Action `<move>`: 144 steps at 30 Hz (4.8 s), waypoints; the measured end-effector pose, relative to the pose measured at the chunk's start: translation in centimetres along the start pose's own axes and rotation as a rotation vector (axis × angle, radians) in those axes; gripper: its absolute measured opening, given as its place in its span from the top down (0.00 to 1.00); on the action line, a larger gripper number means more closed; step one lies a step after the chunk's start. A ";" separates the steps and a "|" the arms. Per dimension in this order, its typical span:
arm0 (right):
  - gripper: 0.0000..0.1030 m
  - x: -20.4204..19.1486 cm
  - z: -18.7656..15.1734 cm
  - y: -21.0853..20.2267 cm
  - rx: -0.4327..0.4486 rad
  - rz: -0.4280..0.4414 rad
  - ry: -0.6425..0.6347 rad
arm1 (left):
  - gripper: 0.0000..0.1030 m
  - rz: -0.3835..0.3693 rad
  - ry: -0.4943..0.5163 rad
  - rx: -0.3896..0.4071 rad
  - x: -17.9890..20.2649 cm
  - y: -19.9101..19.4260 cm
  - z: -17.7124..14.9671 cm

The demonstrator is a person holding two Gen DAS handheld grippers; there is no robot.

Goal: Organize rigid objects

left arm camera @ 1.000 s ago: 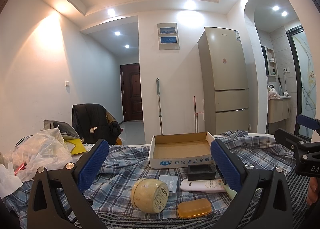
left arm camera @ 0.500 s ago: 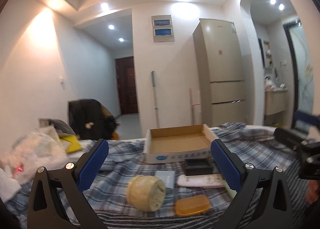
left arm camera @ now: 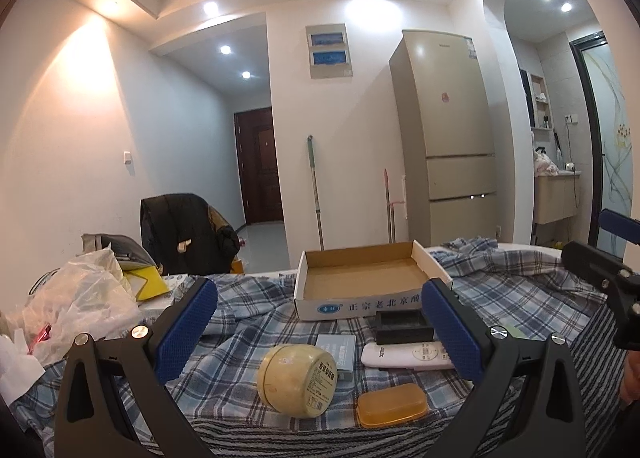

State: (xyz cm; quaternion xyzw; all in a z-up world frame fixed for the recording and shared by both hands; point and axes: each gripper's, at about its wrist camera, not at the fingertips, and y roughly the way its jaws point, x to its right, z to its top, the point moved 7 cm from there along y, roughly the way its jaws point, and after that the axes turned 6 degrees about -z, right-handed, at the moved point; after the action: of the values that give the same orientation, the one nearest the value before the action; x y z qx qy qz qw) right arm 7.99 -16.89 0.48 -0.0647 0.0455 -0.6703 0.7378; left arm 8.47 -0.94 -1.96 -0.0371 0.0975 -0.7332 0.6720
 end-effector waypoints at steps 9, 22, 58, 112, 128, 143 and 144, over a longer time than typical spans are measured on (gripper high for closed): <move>0.00 1.2 -0.1 0.5 -0.038 -0.019 0.048 | 0.00 -0.106 -0.059 -0.054 -0.2 1.0 -0.4; 0.00 2.1 3.8 0.4 -0.069 0.010 0.085 | 0.00 -0.131 -0.079 -0.122 -3.5 1.0 4.4; 0.00 -0.7 -0.9 5.5 -0.221 0.015 0.104 | 0.50 -0.299 -0.210 -0.640 -4.7 10.2 -9.1; 0.45 -4.3 -6.1 13.0 -0.605 0.008 0.151 | 0.51 -0.118 -0.198 -0.253 -3.6 10.6 -1.1; 0.66 -4.1 -9.0 14.4 -0.738 0.001 0.153 | 0.51 -0.119 -0.209 -0.261 -3.6 10.5 -1.3; 0.67 -1.5 -9.9 9.7 -0.813 0.023 0.090 | 0.51 -0.121 -0.196 -0.251 -3.4 10.3 -1.0; 0.67 -1.3 -10.1 9.8 -0.815 0.017 0.098 | 0.51 -0.122 -0.196 -0.250 -3.4 10.3 -1.0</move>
State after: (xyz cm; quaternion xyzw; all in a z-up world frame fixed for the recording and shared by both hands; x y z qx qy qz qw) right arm 15.91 -14.98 -11.00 -0.3192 0.3429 -0.5937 0.6543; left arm 18.73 1.70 -4.67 -0.1976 0.1193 -0.7478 0.6225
